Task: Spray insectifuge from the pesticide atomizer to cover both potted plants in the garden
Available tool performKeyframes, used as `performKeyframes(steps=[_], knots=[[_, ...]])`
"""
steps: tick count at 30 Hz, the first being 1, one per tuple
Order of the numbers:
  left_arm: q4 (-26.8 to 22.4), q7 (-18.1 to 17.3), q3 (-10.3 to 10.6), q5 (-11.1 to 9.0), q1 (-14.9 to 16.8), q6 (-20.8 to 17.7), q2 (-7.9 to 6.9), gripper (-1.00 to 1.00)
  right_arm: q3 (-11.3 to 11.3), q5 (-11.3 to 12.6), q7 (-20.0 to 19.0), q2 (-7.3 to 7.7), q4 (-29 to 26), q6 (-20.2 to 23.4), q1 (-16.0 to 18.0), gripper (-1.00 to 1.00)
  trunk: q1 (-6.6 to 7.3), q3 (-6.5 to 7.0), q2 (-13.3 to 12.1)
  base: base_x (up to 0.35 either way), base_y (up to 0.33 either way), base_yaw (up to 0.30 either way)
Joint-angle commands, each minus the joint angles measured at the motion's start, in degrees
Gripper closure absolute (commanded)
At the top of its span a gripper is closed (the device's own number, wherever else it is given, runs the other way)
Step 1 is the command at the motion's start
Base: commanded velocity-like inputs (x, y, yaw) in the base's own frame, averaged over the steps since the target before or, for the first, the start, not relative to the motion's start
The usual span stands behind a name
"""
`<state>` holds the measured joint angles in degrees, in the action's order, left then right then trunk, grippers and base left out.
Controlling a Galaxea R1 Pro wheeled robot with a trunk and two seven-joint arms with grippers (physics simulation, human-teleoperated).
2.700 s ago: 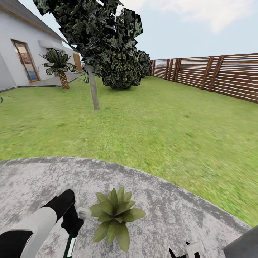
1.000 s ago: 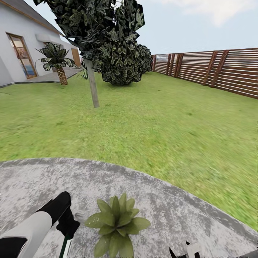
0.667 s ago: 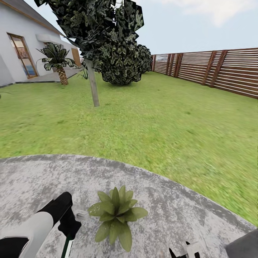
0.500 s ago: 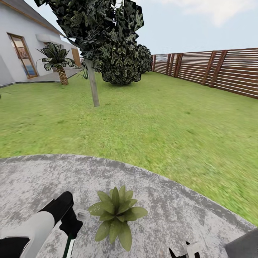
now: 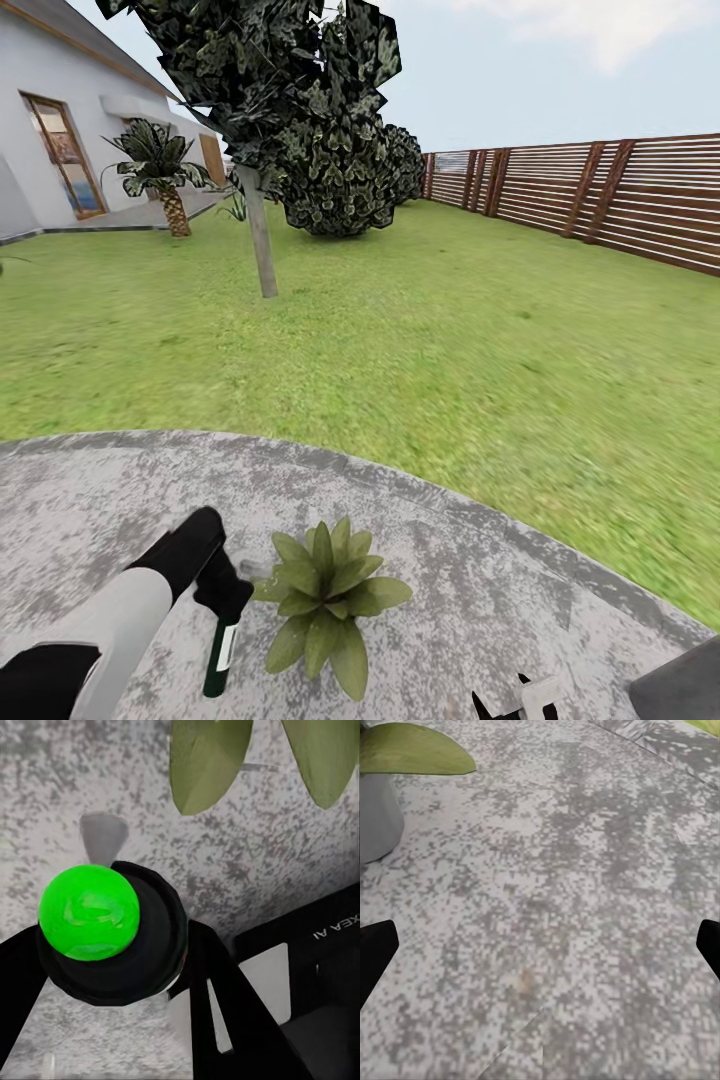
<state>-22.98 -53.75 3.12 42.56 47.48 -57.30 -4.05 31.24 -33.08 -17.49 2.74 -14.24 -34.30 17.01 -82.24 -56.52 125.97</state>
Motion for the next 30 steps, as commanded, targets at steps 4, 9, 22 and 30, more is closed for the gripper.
performKeyframes(steps=[4, 9, 22, 30], knots=[[0.08, -0.51, 0.62, 0.37, -0.44, 0.06, -0.68, 1.00, 0.49, -0.15, -0.45, -0.02, 0.01, -0.15, 0.04, -1.00, 0.01, -0.05, 0.02, 0.000, 0.000, 0.000], [0.13, -0.55, 2.25, 0.45, -3.67, 0.36, -0.72, 1.00, 0.49, -0.15, -0.44, -0.02, 0.01, -0.15, 0.04, -1.00, 0.01, -0.05, 0.02, 0.000, 0.000, 0.000], [-0.59, -7.96, 7.26, 0.68, -4.83, 0.45, -0.49, 1.00, 0.49, -0.13, -0.44, -0.02, 0.01, -0.15, 0.04, -1.00, 0.01, -0.31, 0.02, 0.000, 0.000, 0.138], [-0.78, -7.87, 7.30, 0.77, -4.27, 0.35, -0.08, 1.00, 0.49, -0.06, -0.44, -0.02, -0.01, -0.15, 0.04, -1.00, 0.01, -0.52, 0.02, -0.124, -0.077, 0.052]])
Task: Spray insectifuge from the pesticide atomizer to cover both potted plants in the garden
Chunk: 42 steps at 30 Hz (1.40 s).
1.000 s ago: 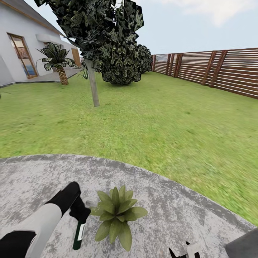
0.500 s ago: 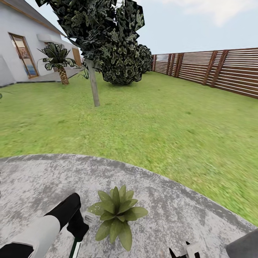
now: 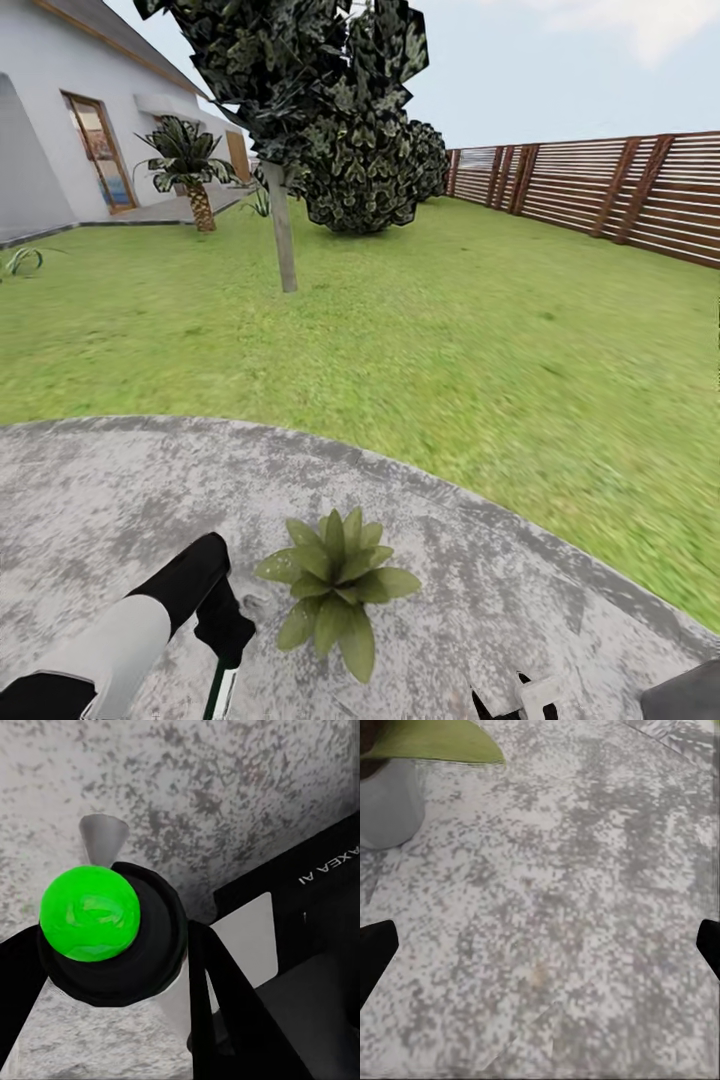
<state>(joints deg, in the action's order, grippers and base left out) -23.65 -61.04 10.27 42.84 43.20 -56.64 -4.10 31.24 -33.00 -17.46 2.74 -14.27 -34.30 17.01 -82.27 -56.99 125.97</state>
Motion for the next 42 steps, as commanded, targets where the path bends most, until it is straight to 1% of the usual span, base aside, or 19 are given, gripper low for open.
performKeyframes(steps=[1, 6, 8, 10, 11, 12, 13, 14, 16, 18, 19, 20, 22, 24, 27, 33, 38, 42], knots=[[-0.12, -0.54, 0.13, 0.49, 0.02, -0.31, 0.01, 1.00, 0.49, -0.16, -0.47, -0.02, 0.03, -0.15, 0.05, -1.00, 0.04, -0.13, 0.02, -0.238, -0.173, 0.001], [-0.17, -0.48, 0.10, 0.49, 0.19, -0.43, 0.01, 1.00, 0.49, -0.18, -0.47, -0.02, 0.03, -0.15, 0.05, -1.00, 0.04, -0.58, 0.02, -0.096, -0.206, 0.000], [-0.17, -0.48, 0.45, 0.49, 0.21, -0.49, -0.01, 1.00, 0.49, -0.18, -0.47, -0.03, 0.03, -0.15, 0.05, -1.00, 0.04, -0.76, 0.02, -0.010, -0.062, 0.000], [-0.13, -0.63, 3.23, 0.40, 0.40, -0.81, 0.08, 1.00, 0.49, -0.16, -0.47, -0.02, 0.03, -0.15, 0.05, -1.00, 0.04, -0.84, 0.02, -0.002, -0.015, 0.000], [-0.15, -0.70, 4.25, 0.32, 0.64, -0.93, 0.22, 1.00, 0.49, -0.15, -0.47, -0.02, 0.03, -0.15, 0.05, -1.00, 0.04, -0.86, 0.02, -0.001, -0.006, 0.000], [-0.14, -0.75, 5.11, 0.24, 1.06, -1.03, 0.52, 1.00, 0.49, -0.15, -0.47, -0.02, 0.03, -0.15, 0.05, -1.00, 0.04, -0.87, 0.02, -0.001, -0.004, 0.000], [0.17, -0.79, 6.09, 0.15, 1.95, -1.11, 1.12, 1.00, 0.49, -0.17, -0.47, -0.02, 0.01, -0.15, 0.05, -1.00, 0.04, -0.88, 0.02, 0.000, -0.002, 0.000], [0.47, -0.81, 6.67, 0.08, 2.86, -1.19, 1.58, 1.00, 0.49, -0.17, -0.47, -0.02, 0.02, -0.15, 0.05, -1.00, 0.04, -0.88, 0.02, 0.000, -0.001, 0.000], [0.69, -1.13, 7.17, 0.06, 3.68, -1.25, 1.92, 1.00, 0.49, -0.17, -0.47, -0.02, 0.02, -0.17, 0.05, -1.00, 0.04, -0.88, 0.02, 0.000, 0.000, 0.000], [0.75, -2.16, 8.12, 0.05, 3.92, -1.22, 1.91, 1.00, 0.49, -0.19, -0.47, -0.02, 0.02, -0.16, 0.05, -1.00, 0.04, -0.88, 0.02, 0.000, 0.000, 0.000], [0.78, -4.35, 10.57, 0.04, 3.78, -1.17, 1.45, 1.00, 0.49, -0.19, -0.47, -0.02, 0.03, -0.16, 0.05, -1.00, 0.04, -0.88, 0.02, 0.000, 0.000, 0.000], [0.79, -5.42, 11.76, 0.05, 3.70, -1.14, 1.25, 1.00, 0.49, -0.20, -0.47, -0.02, 0.03, -0.16, 0.05, -1.00, 0.04, -0.88, 0.02, 0.000, 0.000, 0.000], [0.79, -7.36, 13.68, 0.05, 3.55, -1.03, 0.90, 1.00, 0.49, -0.22, -0.47, -0.02, 0.03, -0.16, 0.05, -1.00, 0.04, -0.88, 0.02, 0.000, 0.000, 0.000], [0.80, -8.70, 14.76, 0.10, 3.38, -0.89, 0.50, 1.00, 0.49, -0.22, -0.47, -0.02, 0.03, -0.16, 0.05, -1.00, 0.04, -0.88, 0.02, 0.000, 0.000, 0.000], [0.65, -9.10, 15.05, 0.17, 3.39, -0.92, 0.30, 1.00, 0.49, -0.23, -0.47, -0.02, 0.03, -0.15, 0.05, -1.00, 0.04, -0.88, 0.02, 0.000, 0.000, 0.000], [0.19, -9.26, 15.19, 0.23, 4.05, -1.18, 1.01, 1.00, 0.49, -0.23, -0.47, -0.02, 0.03, -0.15, 0.05, -1.00, 0.04, -0.88, 0.02, -0.151, -0.094, 0.000], [0.16, -9.27, 15.19, 0.25, 3.91, -1.14, 0.57, 1.00, 0.49, -0.22, -0.47, -0.02, 0.03, -0.15, 0.05, -1.00, 0.04, -0.88, 0.02, -0.089, -0.050, 0.000], [0.18, -9.19, 15.40, 0.31, 3.42, -1.03, 0.74, 1.00, 0.49, -0.23, -0.47, -0.02, 0.03, -0.15, 0.05, -1.00, 0.04, -0.88, 0.02, -0.008, -0.004, 0.000]])
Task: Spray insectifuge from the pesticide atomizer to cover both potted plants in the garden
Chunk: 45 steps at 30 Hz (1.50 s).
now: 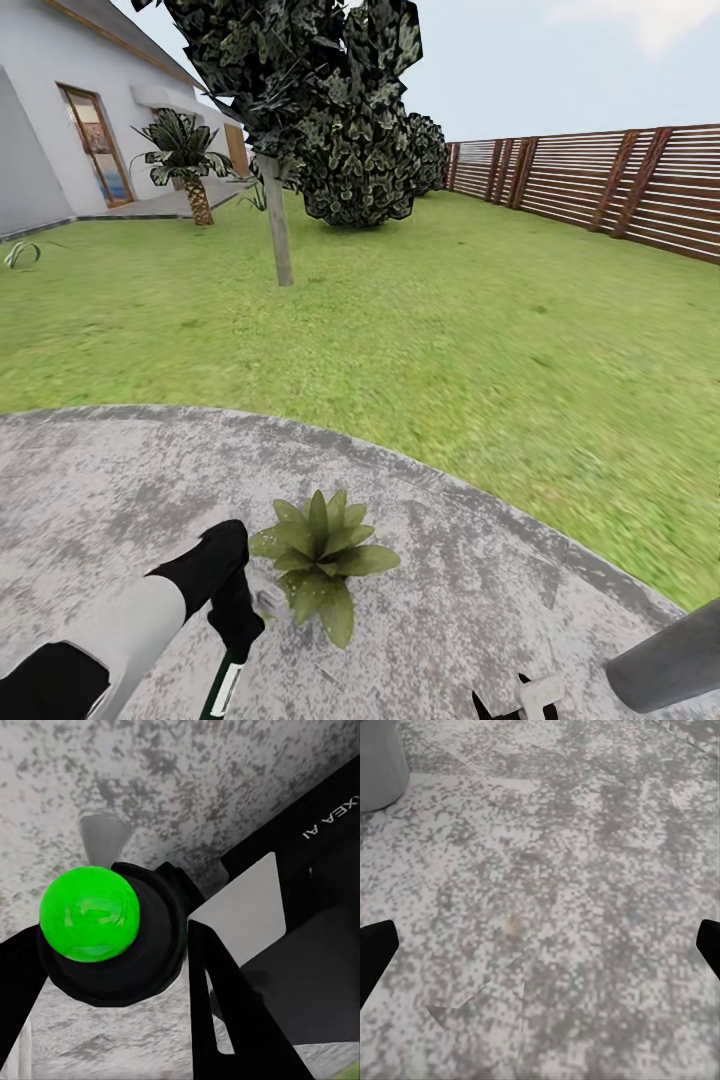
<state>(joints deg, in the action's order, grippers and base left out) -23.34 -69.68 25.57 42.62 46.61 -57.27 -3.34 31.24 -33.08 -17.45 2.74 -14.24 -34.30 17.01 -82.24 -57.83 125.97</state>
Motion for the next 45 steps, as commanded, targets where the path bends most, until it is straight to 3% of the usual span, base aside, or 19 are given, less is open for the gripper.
performKeyframes(steps=[1, 3, 8, 22, 27, 29, 37, 45], knots=[[-0.13, -0.55, 0.13, 0.54, -0.01, -0.40, 0.10, 1.00, 0.49, -0.14, -0.48, -0.02, 0.01, -0.16, 0.04, -1.00, 0.01, -0.05, 0.02, -0.002, -0.001, 0.000], [-0.26, -0.55, 0.02, 0.59, 0.02, -0.44, 0.58, 1.00, 0.49, -0.13, -0.48, -0.02, 0.01, -0.16, 0.04, -1.00, 0.01, -0.05, 0.02, 0.000, 0.000, 0.000], [-0.39, -0.55, 0.00, 0.62, 0.39, -0.55, 3.49, 1.00, 0.49, -0.14, -0.48, -0.02, 0.01, -0.16, 0.04, -1.00, 0.01, -0.05, 0.02, -0.021, 0.000, 0.000], [-0.29, -0.49, 0.00, 0.67, 0.84, -0.57, 3.19, 1.00, 0.49, -0.15, -0.57, -0.02, -0.07, -0.17, 0.04, -1.00, 0.01, -0.05, 0.02, -0.097, 0.000, 0.000], [-0.33, -0.60, -0.16, 4.42, 2.36, -0.71, 4.04, 1.00, 0.49, -0.14, -0.57, -0.02, -0.08, -0.16, 0.04, -1.00, 0.01, -0.02, 0.02, 0.000, 0.000, -0.037], [-0.13, -0.65, -0.17, 5.00, 2.75, -0.73, 4.45, 1.00, 0.49, -0.14, -0.57, -0.02, -0.08, -0.16, 0.04, -1.00, 0.01, 0.04, 0.02, 0.000, 0.000, -0.218], [0.38, -0.72, -0.27, 5.27, 2.88, -0.79, 6.03, 1.00, 0.49, -0.14, -0.57, -0.02, -0.07, -0.16, 0.04, -1.00, 0.01, 0.32, 0.02, 0.000, 0.000, -0.267], [0.40, -0.72, -0.40, 5.20, 2.52, -0.78, 6.02, 1.00, 0.49, -0.14, -0.57, -0.02, -0.04, -0.16, 0.04, -1.00, 0.01, 0.38, 0.02, -0.151, 0.000, -0.109]])
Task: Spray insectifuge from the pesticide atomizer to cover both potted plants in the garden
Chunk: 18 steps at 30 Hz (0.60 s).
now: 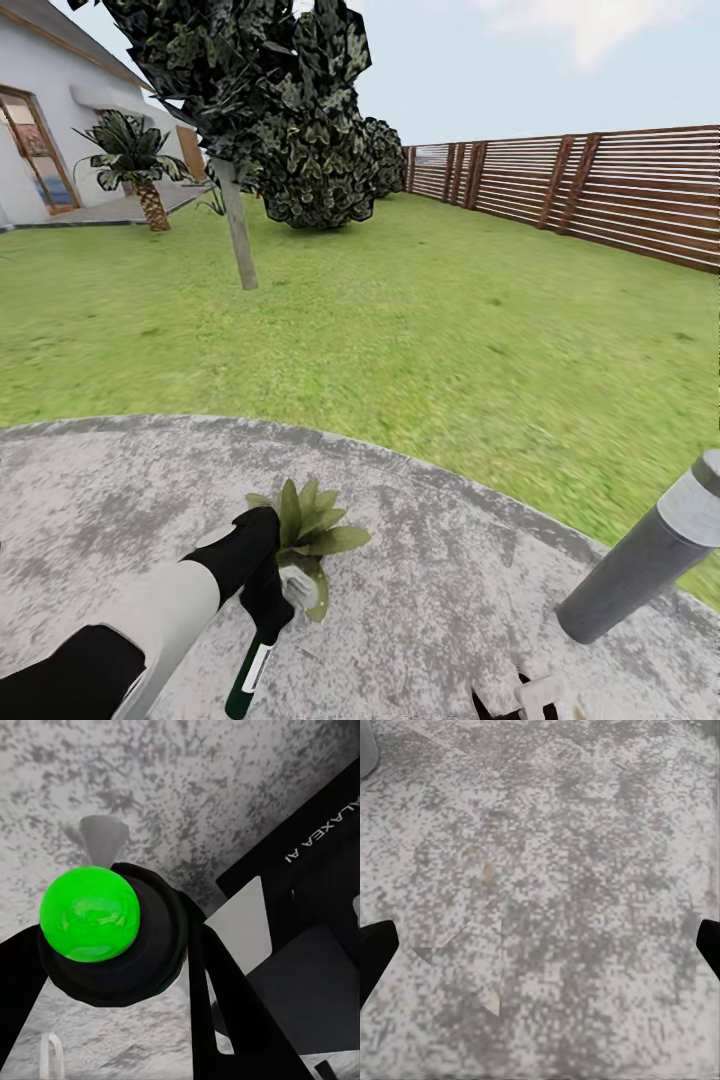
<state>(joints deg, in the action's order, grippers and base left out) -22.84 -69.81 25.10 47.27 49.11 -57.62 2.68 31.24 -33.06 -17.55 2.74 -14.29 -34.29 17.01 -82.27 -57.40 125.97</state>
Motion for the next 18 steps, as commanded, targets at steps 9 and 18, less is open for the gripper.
performKeyframes(steps=[9, 18], knots=[[-0.25, -0.59, -0.25, 0.48, 1.11, -0.46, -0.59, 1.00, 0.49, -0.17, -0.46, -0.02, 0.05, -0.16, 0.04, -1.00, 0.04, -0.05, 0.02, -0.037, 0.000, -0.002], [6.89, -7.16, 0.04, 0.56, 13.84, -0.40, 0.45, 1.00, 0.49, -0.17, -0.46, -0.02, 0.02, -0.16, 0.04, -1.00, 0.04, -0.05, 0.02, 0.000, 0.000, 0.000]])
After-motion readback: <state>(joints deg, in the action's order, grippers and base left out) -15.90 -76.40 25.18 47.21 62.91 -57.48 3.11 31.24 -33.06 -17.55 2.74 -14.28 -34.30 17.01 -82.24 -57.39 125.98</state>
